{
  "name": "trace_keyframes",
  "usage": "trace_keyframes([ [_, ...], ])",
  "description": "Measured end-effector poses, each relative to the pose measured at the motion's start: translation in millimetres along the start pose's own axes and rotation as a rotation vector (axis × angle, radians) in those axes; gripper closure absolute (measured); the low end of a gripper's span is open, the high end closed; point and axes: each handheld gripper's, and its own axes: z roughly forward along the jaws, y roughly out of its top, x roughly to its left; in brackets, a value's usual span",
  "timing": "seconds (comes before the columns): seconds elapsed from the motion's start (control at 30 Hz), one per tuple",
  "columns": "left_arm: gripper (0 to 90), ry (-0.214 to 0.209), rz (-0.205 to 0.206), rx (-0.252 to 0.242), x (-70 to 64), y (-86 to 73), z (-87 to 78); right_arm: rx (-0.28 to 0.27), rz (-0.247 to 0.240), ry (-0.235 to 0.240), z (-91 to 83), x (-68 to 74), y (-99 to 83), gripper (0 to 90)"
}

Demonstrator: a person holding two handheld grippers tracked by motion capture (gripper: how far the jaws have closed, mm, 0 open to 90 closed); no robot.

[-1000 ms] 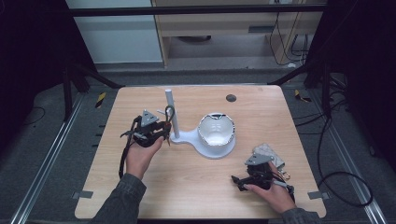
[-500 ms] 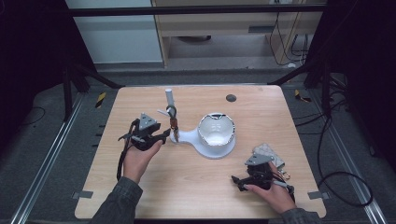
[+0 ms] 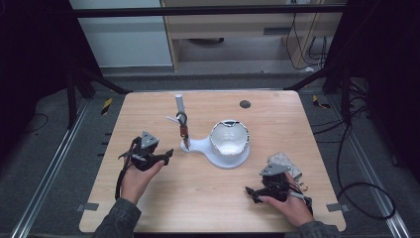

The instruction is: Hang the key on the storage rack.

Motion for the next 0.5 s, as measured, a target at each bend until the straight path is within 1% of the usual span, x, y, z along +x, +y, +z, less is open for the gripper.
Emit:
trace_keyframes([
  [0.03,30.0,0.006,-0.004,0.004,2.4,-3.8,0.8,0.000,0.000,0.000,0.0,0.0,0.0,3.5],
  [0.1,28.6,0.007,-0.008,0.008,3.9,-5.9,1.2,0.002,0.009,0.003,-0.3,0.4,0.2,3.5],
  [0.17,25.2,0.011,-0.009,0.019,6.9,-10.4,2.3,-0.001,0.001,0.001,0.2,-0.1,0.0,3.4],
  [0.23,21.9,0.018,-0.014,0.032,9.8,-15.8,4.1,0.001,0.010,0.004,-0.1,0.3,0.1,3.3],
  [0.3,19.3,0.014,-0.024,0.046,13.2,-23.1,7.6,0.002,0.011,0.004,-0.1,0.3,0.1,3.3],
  [0.37,17.7,0.007,-0.028,0.056,15.3,-29.2,11.3,0.001,0.010,0.004,-0.1,0.2,0.2,3.3],
  [0.43,16.1,0.017,-0.029,0.069,16.7,-37.8,16.2,0.002,0.010,0.004,-0.1,0.2,0.3,3.2],
  [0.5,15.5,0.016,-0.031,0.075,17.1,-40.1,17.9,0.002,0.010,0.004,-0.1,0.2,0.3,3.3],
])
